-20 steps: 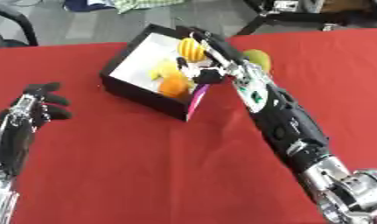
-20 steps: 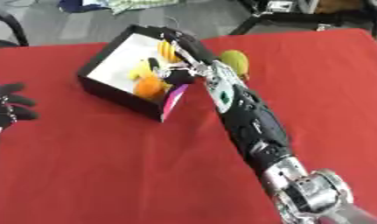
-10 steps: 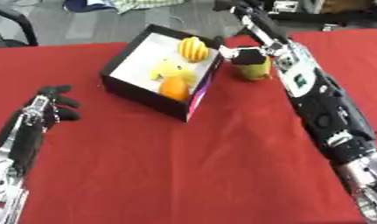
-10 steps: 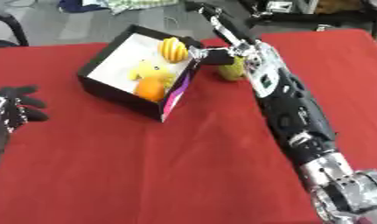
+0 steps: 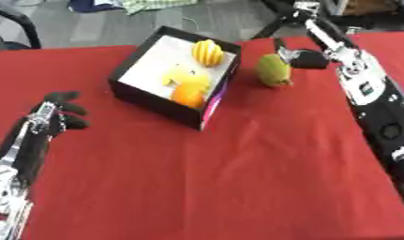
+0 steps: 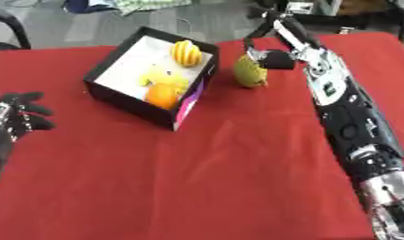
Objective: Pick up objects on the table and place them in the box.
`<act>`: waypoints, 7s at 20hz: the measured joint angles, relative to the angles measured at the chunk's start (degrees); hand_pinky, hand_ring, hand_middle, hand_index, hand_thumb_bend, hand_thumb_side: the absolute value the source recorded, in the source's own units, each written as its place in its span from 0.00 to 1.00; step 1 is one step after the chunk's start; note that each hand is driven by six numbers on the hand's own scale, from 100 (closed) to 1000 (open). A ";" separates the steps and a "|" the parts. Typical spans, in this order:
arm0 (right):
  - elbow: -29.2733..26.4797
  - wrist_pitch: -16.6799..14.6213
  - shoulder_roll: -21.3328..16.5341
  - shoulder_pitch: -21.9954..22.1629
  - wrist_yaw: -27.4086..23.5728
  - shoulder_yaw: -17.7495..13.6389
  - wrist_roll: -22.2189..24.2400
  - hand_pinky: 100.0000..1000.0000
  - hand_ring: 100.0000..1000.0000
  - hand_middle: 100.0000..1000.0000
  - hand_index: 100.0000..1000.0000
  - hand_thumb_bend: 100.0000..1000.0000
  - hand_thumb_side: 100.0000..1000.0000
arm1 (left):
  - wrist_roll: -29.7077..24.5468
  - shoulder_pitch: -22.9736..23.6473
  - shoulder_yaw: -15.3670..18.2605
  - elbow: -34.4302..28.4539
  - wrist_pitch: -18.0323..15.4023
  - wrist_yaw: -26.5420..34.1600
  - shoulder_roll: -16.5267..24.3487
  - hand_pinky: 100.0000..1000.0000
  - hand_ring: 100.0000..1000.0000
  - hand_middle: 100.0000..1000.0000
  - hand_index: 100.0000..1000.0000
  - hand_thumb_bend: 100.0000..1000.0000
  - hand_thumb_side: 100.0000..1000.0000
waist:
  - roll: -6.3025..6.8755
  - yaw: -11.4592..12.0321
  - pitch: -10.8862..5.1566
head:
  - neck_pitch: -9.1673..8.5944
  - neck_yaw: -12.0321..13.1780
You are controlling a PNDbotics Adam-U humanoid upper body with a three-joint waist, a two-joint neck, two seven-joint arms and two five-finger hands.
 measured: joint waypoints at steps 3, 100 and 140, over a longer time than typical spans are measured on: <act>2.98 2.31 0.01 0.00 0.80 -0.81 -0.57 1.00 0.98 0.86 1.00 0.00 0.56 | 0.00 -0.01 0.03 -0.01 0.00 0.00 0.00 0.67 0.53 0.55 0.83 0.00 1.00 | 0.00 0.26 0.00 | 0.00 0.00; 5.21 -0.61 0.97 -1.01 33.60 0.49 12.48 1.00 0.99 0.90 0.90 0.00 0.61 | -0.37 -0.20 0.05 -0.05 0.25 -0.02 -0.02 0.67 0.54 0.56 0.83 0.00 1.00 | 0.00 0.64 -0.11 | 0.00 0.23; -3.28 -1.07 4.67 -4.83 9.03 0.91 1.26 1.00 0.89 0.69 0.17 0.00 0.16 | -0.64 -0.76 0.01 -0.05 0.22 0.07 -0.09 0.67 0.55 0.56 0.83 0.00 1.00 | 0.00 2.60 -0.13 | 0.00 -0.78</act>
